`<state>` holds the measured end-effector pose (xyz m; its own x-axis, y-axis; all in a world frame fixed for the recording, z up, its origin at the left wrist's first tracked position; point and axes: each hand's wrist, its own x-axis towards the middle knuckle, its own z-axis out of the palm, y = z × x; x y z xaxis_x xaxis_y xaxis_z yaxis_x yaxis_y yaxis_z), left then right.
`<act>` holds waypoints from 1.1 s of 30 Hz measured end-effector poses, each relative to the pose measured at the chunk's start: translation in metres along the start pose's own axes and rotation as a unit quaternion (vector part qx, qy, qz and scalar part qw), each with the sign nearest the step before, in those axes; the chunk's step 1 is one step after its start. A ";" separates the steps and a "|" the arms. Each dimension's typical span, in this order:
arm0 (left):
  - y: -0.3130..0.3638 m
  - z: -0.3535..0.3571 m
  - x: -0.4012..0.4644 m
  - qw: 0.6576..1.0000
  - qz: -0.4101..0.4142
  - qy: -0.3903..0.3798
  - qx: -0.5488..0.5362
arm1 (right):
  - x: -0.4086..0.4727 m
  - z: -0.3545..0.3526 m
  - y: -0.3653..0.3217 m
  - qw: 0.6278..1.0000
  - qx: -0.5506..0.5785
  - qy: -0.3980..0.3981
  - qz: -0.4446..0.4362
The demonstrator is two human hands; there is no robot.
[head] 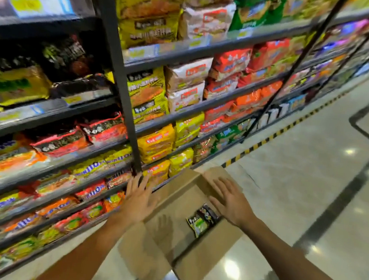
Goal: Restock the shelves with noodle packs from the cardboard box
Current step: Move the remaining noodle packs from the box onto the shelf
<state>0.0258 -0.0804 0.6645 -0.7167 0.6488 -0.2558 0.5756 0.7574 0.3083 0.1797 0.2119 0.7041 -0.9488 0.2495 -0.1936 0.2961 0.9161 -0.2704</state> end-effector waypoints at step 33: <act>0.089 0.498 0.234 0.874 -0.321 -0.151 -0.332 | 0.190 0.387 0.354 0.954 0.047 -0.288 0.066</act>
<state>0.1054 0.1754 0.1756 -0.6144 0.1715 -0.7701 -0.3337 0.8280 0.4507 0.1463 0.4618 0.2064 -0.6930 0.1226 -0.7104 0.4430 0.8498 -0.2855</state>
